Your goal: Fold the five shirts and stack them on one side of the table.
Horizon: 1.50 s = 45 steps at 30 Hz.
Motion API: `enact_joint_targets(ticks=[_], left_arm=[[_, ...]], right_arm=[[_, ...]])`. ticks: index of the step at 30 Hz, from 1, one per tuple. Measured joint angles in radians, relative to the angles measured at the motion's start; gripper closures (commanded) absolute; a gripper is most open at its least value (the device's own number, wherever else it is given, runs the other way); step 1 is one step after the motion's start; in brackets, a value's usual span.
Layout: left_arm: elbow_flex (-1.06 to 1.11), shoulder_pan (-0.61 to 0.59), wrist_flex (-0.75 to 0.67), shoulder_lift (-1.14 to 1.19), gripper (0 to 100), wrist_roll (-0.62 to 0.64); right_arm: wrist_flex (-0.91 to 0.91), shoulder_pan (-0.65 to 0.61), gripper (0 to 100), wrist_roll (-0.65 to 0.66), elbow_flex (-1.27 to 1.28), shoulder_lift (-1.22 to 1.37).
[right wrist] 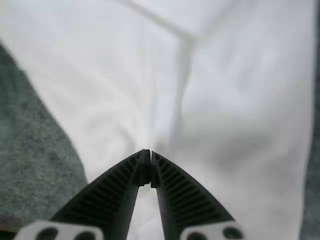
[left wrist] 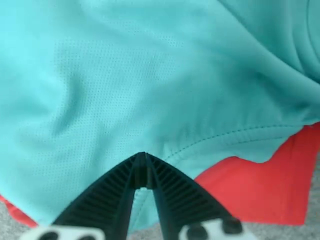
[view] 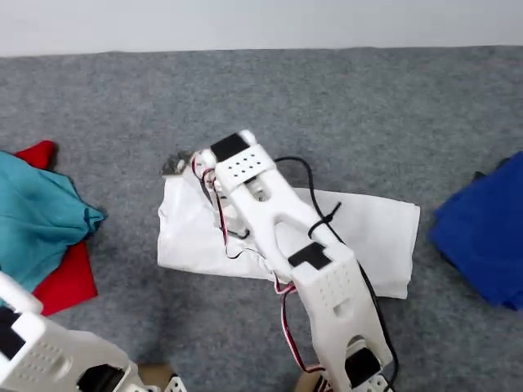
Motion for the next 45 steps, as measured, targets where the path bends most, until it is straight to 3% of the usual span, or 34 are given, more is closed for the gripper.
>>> enact_joint_targets(ticks=[6, 12, 19, 23, 32, 37, 45], left_arm=[[0.0, 0.0, 0.0, 0.0, 100, 0.0], [0.0, 0.0, 0.0, 0.0, 100, 0.0], [0.0, 0.0, 0.0, 0.0, 100, 0.0], [0.0, 0.0, 0.0, -0.008, 100, 0.0], [0.121, 0.046, 0.0, -0.207, 100, -0.003], [0.216, 0.109, 0.072, -0.385, 100, -0.003], [0.35, 0.201, 0.149, -0.681, 100, -0.003]], right_arm=[[0.044, 0.0, 98.3, 0.0, 0.018, -0.115], [0.041, 0.0, 98.3, -0.003, 0.222, -0.144], [-0.175, 0.0, 98.3, -0.023, 0.479, -0.146], [-0.183, 0.0, 98.3, -0.026, 0.482, -0.176], [-0.043, 0.0, 98.3, -0.026, 0.482, -0.413], [0.041, 0.008, 98.7, -0.084, 0.482, -0.543], [0.046, 0.216, 98.8, -0.284, 0.535, -0.736]])
